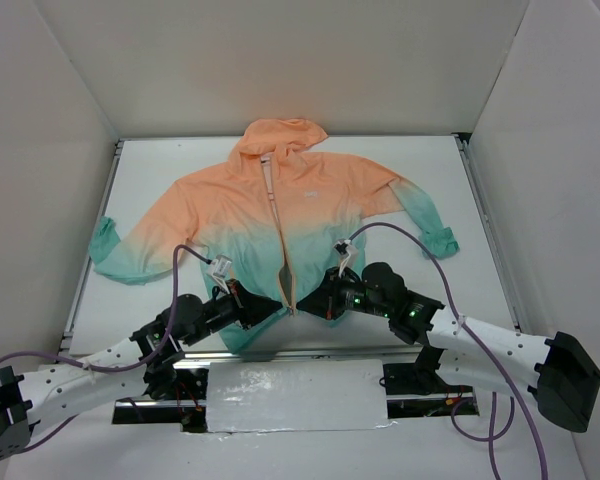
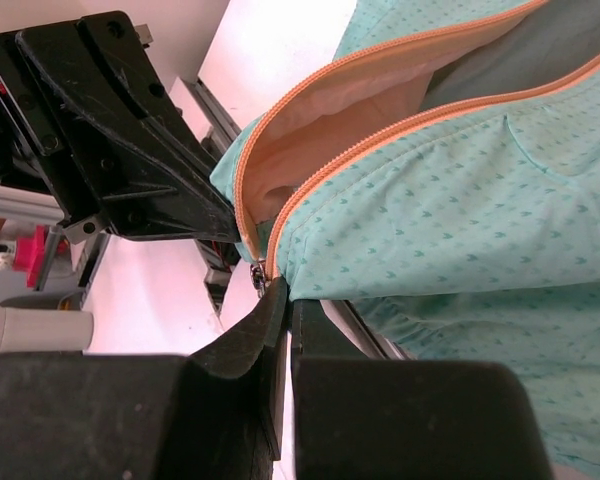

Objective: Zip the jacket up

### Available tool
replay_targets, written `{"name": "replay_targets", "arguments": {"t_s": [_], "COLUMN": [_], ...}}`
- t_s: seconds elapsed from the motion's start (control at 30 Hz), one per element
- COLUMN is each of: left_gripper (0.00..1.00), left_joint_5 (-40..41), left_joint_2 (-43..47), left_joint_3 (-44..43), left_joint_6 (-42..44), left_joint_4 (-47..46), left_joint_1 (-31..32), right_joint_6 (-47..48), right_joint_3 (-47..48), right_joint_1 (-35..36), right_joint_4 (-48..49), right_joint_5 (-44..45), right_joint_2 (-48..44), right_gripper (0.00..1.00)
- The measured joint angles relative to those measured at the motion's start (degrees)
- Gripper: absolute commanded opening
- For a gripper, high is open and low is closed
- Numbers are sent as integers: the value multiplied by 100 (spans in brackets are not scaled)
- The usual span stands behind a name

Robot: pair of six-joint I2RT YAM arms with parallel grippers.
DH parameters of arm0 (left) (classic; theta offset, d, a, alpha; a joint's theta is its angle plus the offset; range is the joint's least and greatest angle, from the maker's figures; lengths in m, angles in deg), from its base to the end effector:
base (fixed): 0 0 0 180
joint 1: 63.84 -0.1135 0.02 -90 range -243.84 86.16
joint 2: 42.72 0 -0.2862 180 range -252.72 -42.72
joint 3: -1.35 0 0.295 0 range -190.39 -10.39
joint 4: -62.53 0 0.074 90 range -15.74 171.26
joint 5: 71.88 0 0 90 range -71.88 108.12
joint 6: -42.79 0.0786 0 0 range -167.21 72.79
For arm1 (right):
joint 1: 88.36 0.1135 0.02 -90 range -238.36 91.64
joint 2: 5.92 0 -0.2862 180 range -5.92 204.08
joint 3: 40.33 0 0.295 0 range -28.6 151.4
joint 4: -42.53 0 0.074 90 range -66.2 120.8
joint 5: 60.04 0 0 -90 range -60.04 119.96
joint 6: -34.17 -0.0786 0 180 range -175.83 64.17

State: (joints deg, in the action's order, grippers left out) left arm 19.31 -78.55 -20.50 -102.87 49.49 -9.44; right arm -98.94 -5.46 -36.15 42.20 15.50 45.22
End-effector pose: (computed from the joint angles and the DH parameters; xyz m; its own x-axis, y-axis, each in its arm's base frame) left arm 0.1333 -0.1834 0.2073 -0.6666 -0.4870 -0.5643 0.4439 0.3488 -0.8254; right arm 0.1484 0.2234 0.2108 -0.7510 0.1114 -0.6509 -0.5461 0.4494 0.7070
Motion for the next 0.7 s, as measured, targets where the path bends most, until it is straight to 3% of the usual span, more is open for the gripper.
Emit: {"name": "replay_targets", "arguments": {"t_s": [0.7], "left_gripper": [0], "left_joint_5": [-4], "left_joint_2": [-114], "left_joint_3": [17], "left_joint_6": [-26], "left_joint_4": [-149], "left_joint_1": [0], "right_joint_6": [107], "right_joint_3": [-9], "right_joint_1": [-127], "right_joint_4": [125], "right_joint_5": [-337], "right_joint_2": [0], "right_gripper": [0]}}
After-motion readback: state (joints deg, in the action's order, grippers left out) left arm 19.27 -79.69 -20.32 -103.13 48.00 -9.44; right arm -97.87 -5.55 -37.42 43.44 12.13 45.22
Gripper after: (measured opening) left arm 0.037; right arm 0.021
